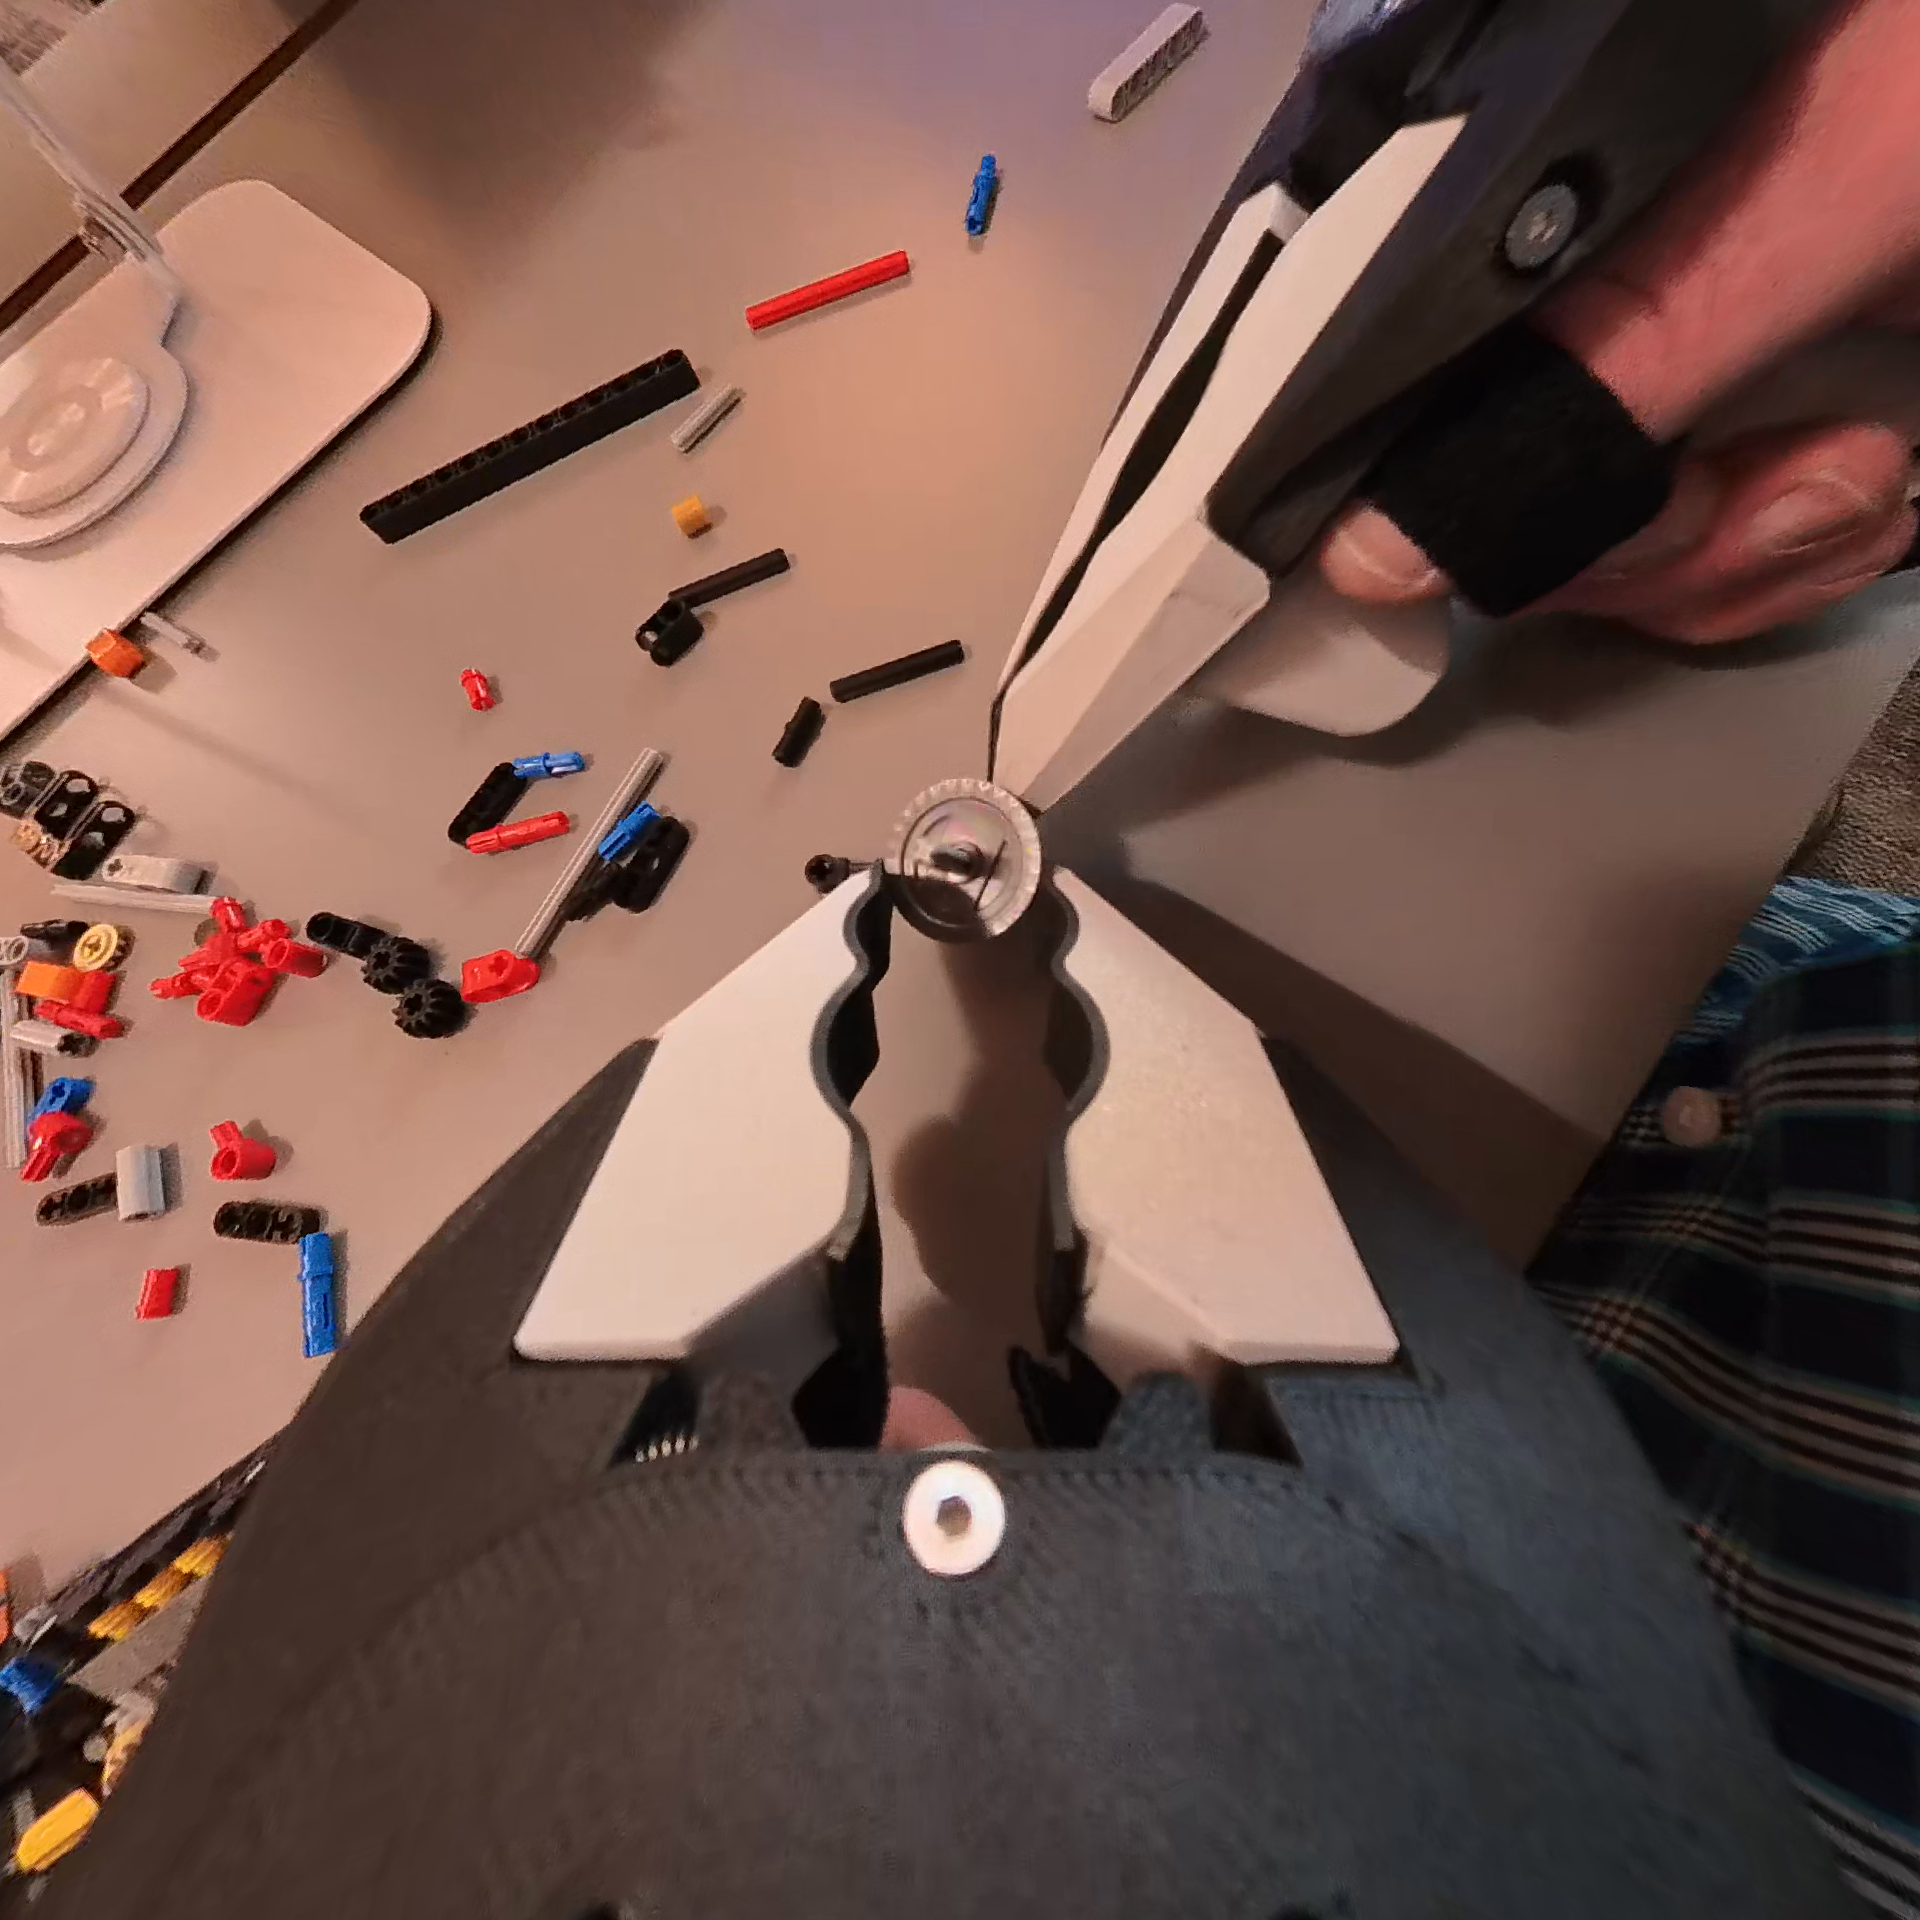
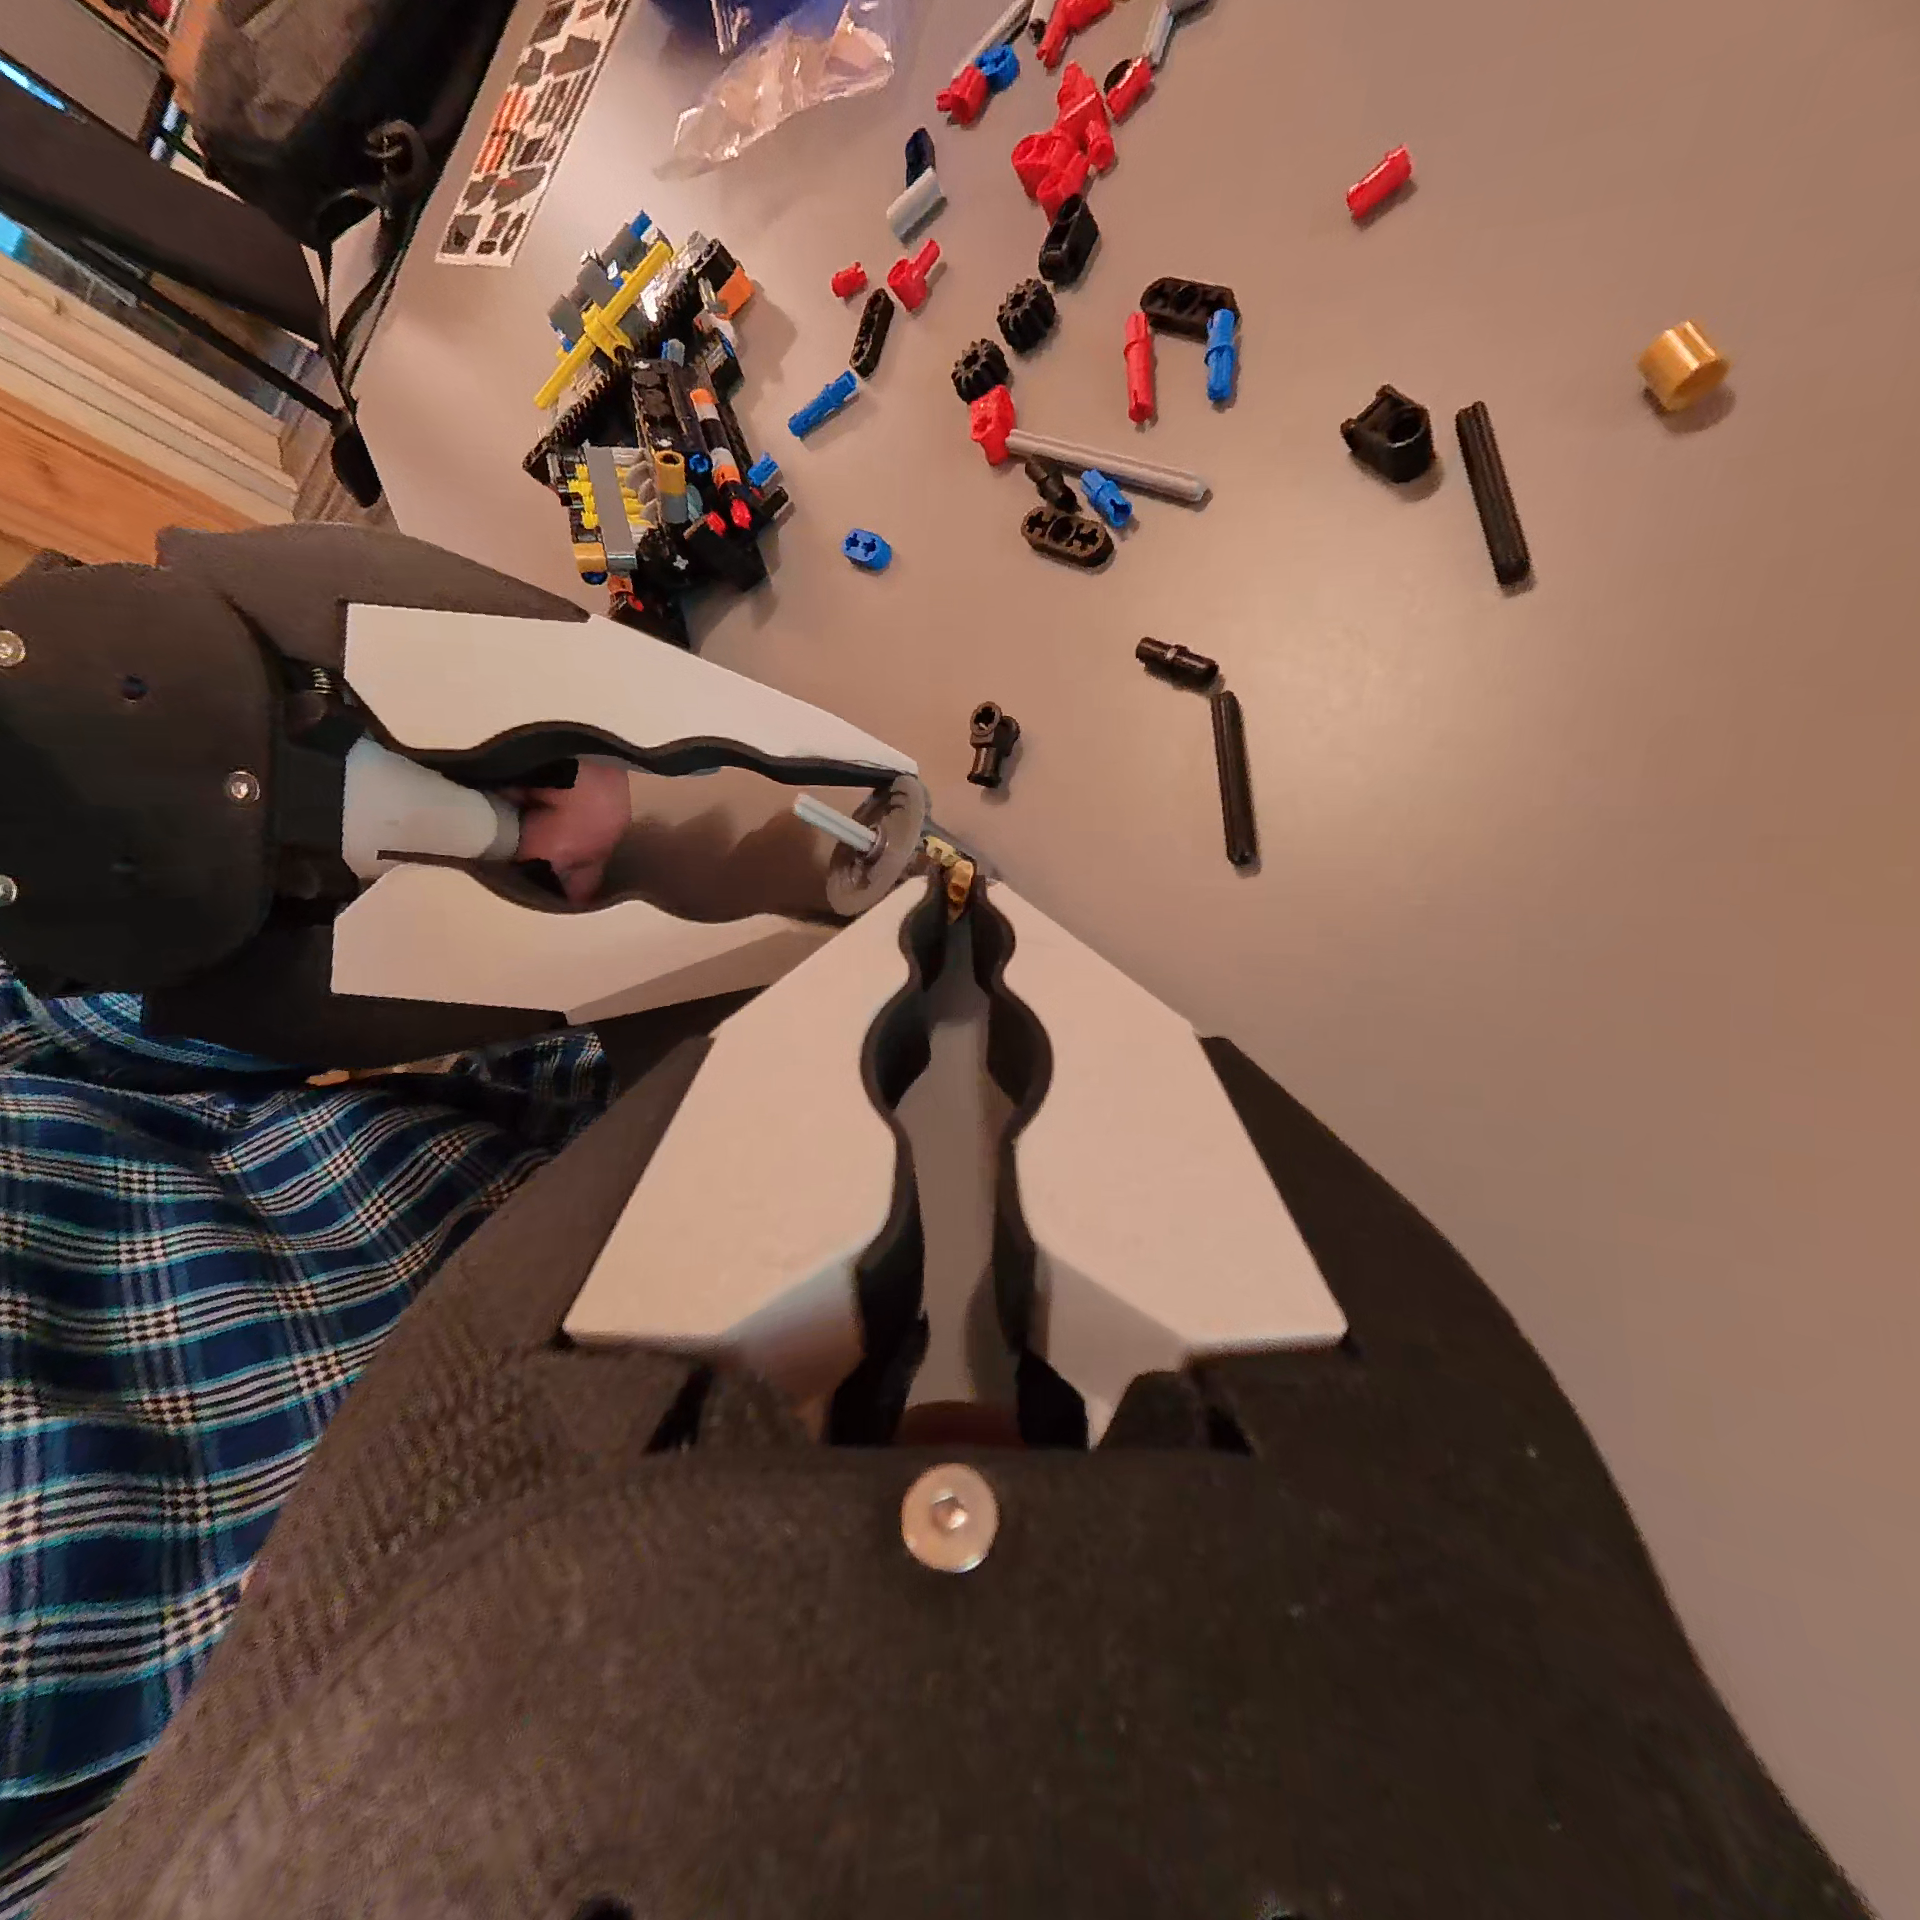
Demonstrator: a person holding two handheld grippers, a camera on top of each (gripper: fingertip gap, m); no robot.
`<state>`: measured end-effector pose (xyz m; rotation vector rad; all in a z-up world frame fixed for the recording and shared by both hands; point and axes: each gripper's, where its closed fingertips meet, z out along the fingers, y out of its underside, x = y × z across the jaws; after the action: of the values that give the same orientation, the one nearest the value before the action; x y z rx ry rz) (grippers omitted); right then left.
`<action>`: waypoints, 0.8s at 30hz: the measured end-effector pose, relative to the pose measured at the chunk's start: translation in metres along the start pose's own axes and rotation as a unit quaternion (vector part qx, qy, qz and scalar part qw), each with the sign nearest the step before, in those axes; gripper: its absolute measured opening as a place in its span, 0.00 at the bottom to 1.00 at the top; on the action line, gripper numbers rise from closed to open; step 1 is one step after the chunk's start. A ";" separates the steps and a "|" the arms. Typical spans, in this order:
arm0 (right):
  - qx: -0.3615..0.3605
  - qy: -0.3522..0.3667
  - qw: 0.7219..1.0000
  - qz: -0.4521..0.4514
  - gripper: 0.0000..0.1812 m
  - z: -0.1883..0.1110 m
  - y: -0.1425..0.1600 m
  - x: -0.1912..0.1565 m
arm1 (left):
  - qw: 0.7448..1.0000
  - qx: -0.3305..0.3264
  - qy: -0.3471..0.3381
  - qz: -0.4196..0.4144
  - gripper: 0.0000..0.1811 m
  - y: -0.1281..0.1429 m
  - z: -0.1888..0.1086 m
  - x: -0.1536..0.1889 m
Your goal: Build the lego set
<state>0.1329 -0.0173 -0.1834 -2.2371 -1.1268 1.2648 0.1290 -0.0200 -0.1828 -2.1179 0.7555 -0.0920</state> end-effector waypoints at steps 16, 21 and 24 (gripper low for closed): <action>0.076 -0.086 0.983 0.146 0.00 -0.015 -0.016 -0.007 | 0.998 0.058 -0.034 0.001 0.14 -0.016 -0.010 -0.008; 0.096 -0.104 0.975 0.170 0.00 -0.018 -0.020 -0.012 | 0.995 0.077 -0.058 0.022 0.14 -0.021 -0.013 -0.012; 0.105 -0.103 0.973 0.180 0.01 -0.017 -0.020 -0.011 | 0.994 0.081 -0.063 0.036 0.14 -0.023 -0.013 -0.010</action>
<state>0.1344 -0.0112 -0.1556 -2.2522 -0.6245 1.7060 0.1279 -0.0134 -0.1551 -1.9212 0.7236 0.0182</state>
